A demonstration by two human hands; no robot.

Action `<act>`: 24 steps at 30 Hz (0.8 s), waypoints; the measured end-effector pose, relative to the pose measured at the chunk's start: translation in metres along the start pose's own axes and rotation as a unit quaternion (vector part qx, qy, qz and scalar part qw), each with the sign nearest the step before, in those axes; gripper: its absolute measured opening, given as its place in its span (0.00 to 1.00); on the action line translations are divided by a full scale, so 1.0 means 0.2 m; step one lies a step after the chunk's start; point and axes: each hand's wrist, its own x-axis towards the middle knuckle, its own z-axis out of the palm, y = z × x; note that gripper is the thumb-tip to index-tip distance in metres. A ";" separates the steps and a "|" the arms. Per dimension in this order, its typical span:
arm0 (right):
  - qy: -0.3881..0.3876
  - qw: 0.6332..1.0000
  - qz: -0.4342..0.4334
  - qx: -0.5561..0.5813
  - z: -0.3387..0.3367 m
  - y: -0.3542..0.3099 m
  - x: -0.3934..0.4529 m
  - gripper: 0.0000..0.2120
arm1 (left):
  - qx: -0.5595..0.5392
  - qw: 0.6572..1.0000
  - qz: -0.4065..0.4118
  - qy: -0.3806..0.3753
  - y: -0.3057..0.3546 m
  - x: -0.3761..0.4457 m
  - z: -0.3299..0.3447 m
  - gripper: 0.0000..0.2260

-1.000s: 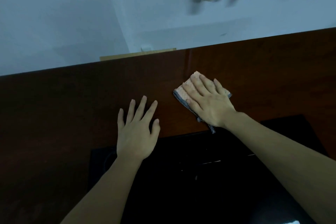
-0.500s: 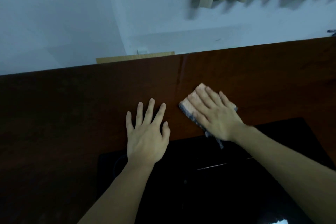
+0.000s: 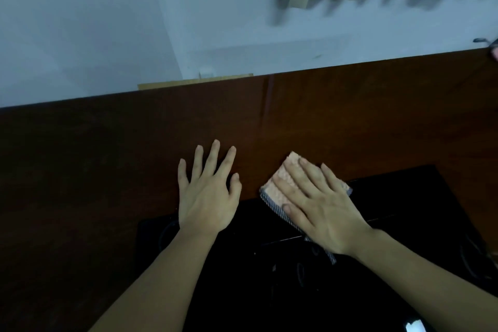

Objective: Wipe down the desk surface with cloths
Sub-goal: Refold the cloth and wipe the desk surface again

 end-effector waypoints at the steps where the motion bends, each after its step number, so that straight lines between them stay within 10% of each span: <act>1: -0.002 1.000 -0.004 0.003 0.01 0.01 -0.02 0.27 | -0.001 1.000 -0.001 -0.003 0.00 0.00 0.00 0.25; 13: -0.026 0.989 0.133 0.053 -0.17 0.26 0.41 0.27 | -0.006 1.000 -0.015 -0.014 0.01 0.01 -0.02 0.25; 24: -0.013 1.000 -0.009 0.025 -0.01 0.24 -0.08 0.28 | -0.010 0.998 -0.063 -0.020 0.29 0.03 -0.02 0.27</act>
